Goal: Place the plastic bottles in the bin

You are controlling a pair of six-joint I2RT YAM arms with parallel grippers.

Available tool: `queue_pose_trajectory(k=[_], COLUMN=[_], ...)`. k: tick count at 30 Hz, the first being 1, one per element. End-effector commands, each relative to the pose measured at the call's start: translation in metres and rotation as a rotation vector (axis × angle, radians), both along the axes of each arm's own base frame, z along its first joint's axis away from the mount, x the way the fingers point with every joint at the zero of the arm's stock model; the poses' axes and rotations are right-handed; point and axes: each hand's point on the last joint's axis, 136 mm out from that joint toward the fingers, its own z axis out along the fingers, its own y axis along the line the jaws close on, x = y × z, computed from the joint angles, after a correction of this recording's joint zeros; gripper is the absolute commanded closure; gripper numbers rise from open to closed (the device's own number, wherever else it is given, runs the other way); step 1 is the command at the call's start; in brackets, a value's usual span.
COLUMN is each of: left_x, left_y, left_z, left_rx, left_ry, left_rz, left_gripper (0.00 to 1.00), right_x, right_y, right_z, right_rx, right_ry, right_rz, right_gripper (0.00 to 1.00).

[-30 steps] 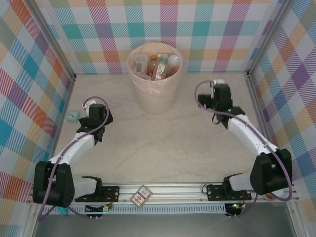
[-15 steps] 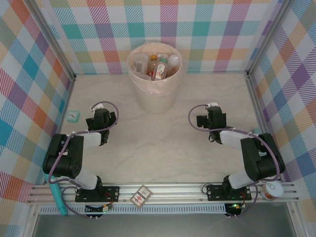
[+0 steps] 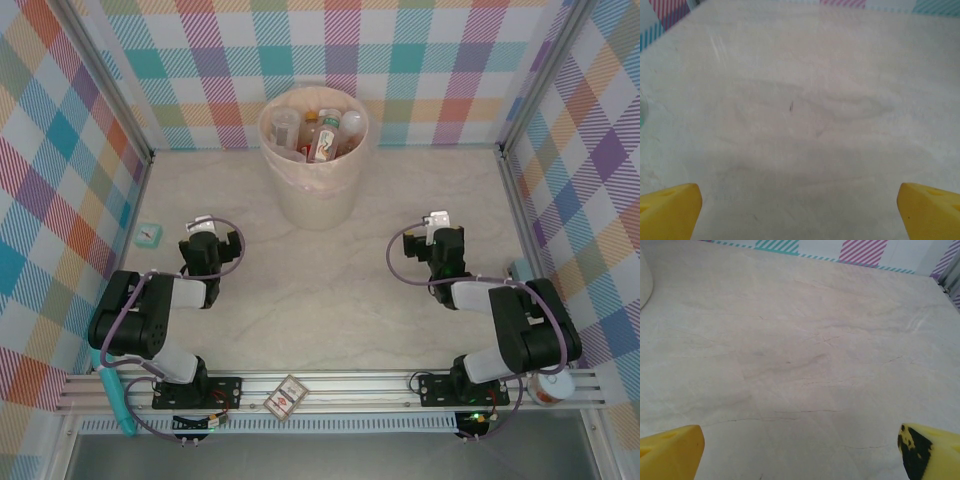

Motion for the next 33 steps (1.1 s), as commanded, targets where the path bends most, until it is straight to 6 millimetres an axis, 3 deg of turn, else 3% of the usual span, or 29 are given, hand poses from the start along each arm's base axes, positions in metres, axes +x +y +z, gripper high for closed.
queue_pose_trajectory(k=[1, 3, 4, 33], left_x=[0.005, 0.005, 0.005, 0.004], left_y=[-0.003, -0.004, -0.003, -0.003], left_z=[0.011, 0.010, 0.011, 0.010], left_rx=[0.006, 0.001, 0.004, 0.004], left_ry=[-0.072, -0.059, -0.067, -0.063], left_rz=[-0.027, -0.028, -0.027, -0.026], left_gripper=[0.00, 0.00, 0.00, 0.00], right_x=[0.004, 0.009, 0.008, 0.013], right_y=[-0.010, -0.023, -0.020, -0.026], right_z=[0.011, 0.006, -0.005, -0.004], right_rx=[0.115, 0.172, 0.175, 0.205], right_ry=[-0.088, -0.134, -0.050, -0.027], right_rz=[0.007, 0.003, 0.011, -0.009], right_gripper=[0.01, 0.01, 0.01, 0.01])
